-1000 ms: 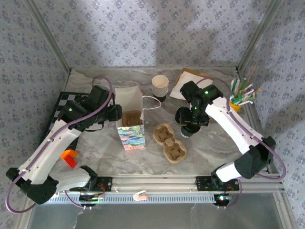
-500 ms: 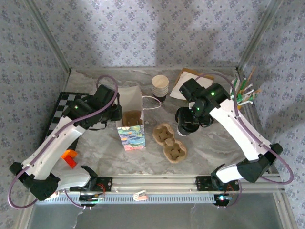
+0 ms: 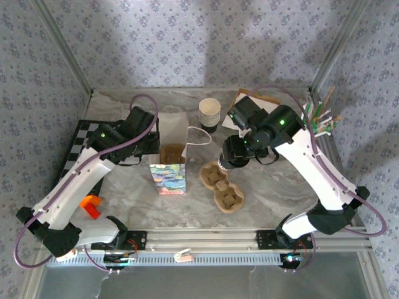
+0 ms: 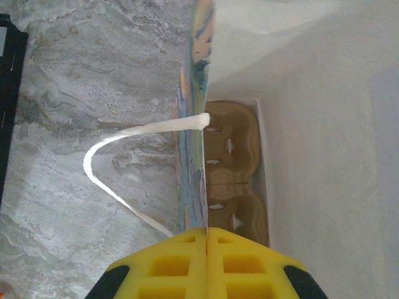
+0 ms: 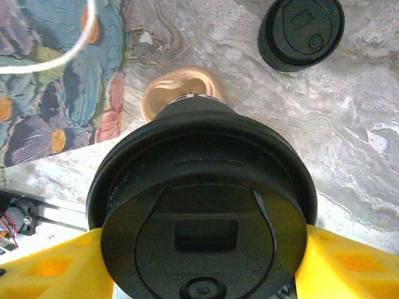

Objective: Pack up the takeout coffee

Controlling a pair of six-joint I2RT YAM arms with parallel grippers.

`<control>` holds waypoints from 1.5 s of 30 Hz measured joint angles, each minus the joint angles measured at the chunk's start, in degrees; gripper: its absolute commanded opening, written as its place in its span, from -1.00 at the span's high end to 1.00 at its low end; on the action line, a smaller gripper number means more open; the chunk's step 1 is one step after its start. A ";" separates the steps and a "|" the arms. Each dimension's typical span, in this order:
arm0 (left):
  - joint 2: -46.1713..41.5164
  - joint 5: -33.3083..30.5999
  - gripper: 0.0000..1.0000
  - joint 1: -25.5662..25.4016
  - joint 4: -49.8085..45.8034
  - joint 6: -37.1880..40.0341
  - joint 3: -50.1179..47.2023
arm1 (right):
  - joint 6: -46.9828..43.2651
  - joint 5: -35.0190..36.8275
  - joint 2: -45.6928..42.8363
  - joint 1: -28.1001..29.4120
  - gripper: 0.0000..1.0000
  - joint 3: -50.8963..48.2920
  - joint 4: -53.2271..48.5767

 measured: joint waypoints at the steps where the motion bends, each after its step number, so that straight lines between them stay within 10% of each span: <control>1: 0.07 0.00 1.00 0.04 0.00 0.31 0.46 | 0.00 -0.02 0.26 0.37 -0.33 0.96 -0.09; 45: 1.03 4.17 1.00 -1.55 3.32 -6.56 4.20 | 4.42 -6.71 21.73 6.99 -0.29 37.59 -0.66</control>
